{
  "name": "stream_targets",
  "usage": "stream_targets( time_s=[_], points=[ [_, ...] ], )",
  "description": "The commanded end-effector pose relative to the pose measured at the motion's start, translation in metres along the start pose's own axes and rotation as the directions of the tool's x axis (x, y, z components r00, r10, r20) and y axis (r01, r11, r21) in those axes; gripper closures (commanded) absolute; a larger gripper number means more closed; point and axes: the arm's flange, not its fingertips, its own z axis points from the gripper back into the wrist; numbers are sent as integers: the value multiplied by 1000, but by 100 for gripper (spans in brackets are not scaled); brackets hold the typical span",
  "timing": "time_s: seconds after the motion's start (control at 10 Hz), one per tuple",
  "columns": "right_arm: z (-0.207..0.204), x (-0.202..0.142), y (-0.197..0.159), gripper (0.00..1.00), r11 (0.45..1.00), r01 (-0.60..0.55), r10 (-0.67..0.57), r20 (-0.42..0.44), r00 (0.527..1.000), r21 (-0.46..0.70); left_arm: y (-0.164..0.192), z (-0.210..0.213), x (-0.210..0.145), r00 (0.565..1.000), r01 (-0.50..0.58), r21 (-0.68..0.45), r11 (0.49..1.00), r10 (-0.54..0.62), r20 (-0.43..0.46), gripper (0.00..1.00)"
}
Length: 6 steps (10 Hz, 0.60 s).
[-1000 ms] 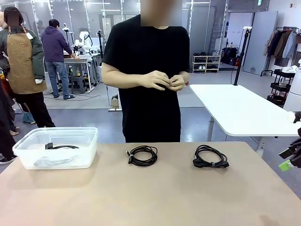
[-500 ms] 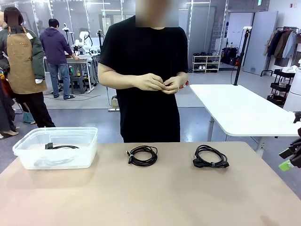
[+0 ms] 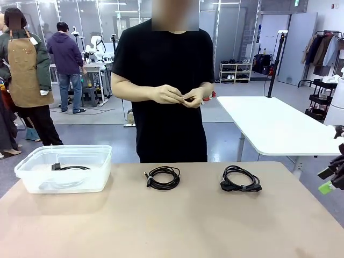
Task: Organize and store the cables.
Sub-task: Place the Power Cable into the Organizing box.
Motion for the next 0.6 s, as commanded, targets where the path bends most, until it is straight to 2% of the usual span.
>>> stream_targets(
  time_s=[0.0,0.1,0.2,0.3,0.5],
  points=[
    [-7,53,-6,0,984,-172,176,-153,973,38,-1,-1,2,1000,-13,-4,1000,13,3,0],
    [-21,80,-10,0,965,-253,262,-230,937,67,-1,-1,2,1000,-13,-4,1000,13,3,0],
    [-35,103,-15,0,944,-313,329,-270,905,101,-1,-1,2,1000,-13,-4,1000,13,3,0],
    [-52,123,-19,0,927,-347,375,-308,874,144,-1,-1,2,1000,-13,-4,1000,13,3,0],
    [-78,146,-23,0,908,-388,419,-372,828,160,-1,-1,2,1000,-13,-4,1000,13,3,0]
  ],
)
